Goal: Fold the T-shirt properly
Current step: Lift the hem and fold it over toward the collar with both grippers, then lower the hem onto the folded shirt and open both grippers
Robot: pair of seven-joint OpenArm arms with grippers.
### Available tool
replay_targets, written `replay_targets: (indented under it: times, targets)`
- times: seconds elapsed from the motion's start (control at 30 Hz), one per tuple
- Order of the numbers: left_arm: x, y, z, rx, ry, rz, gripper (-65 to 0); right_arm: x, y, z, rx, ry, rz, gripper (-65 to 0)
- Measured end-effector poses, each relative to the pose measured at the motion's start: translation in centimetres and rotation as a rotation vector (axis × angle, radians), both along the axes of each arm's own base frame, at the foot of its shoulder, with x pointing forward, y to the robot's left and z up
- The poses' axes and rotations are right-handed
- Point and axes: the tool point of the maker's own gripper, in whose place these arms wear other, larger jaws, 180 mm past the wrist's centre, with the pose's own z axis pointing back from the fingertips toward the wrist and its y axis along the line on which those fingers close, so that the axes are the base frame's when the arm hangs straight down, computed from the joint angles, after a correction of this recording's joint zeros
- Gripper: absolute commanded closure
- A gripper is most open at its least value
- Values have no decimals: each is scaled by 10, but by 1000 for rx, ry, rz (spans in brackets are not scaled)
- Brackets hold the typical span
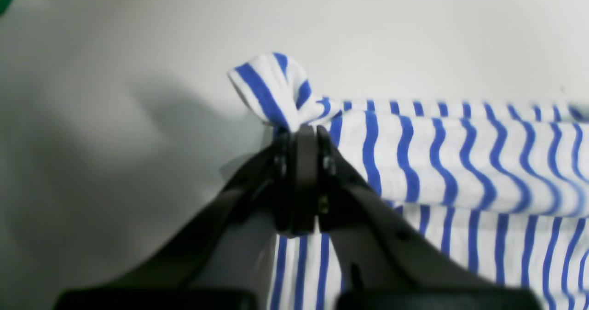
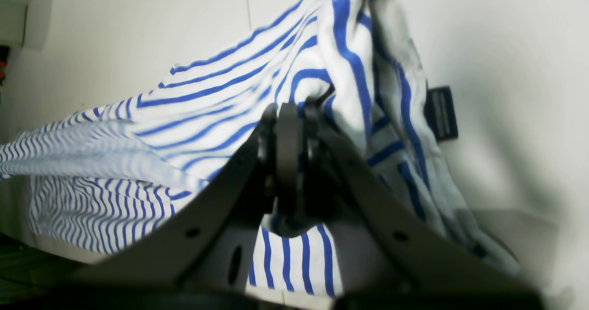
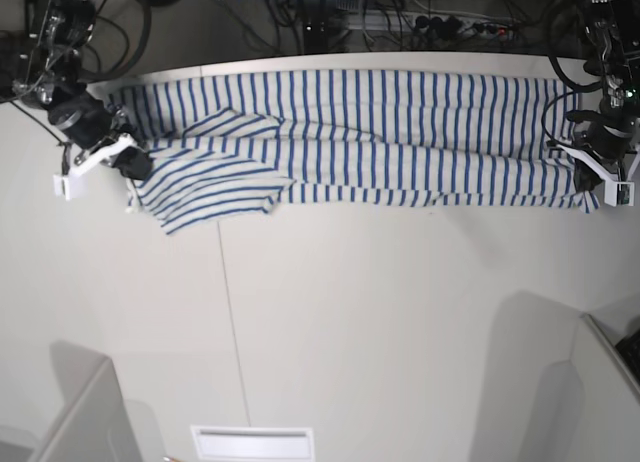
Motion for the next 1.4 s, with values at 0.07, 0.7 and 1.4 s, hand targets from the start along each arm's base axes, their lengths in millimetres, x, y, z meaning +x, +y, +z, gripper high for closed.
replay_targets:
  times: [0.07, 0.7, 1.4]
  targets:
    - [-5, -1, -3, 0, 13, -3, 0, -5, 1, 0, -3, 3, 2, 0]
    - [-41, -1, -29, -3, 114, 9, 0, -36, -15, -36, -57, 118, -102, 0]
    - [-39, 2, 14, 2, -46, 103, -443, -30, 6, 20, -118, -53, 3, 0]
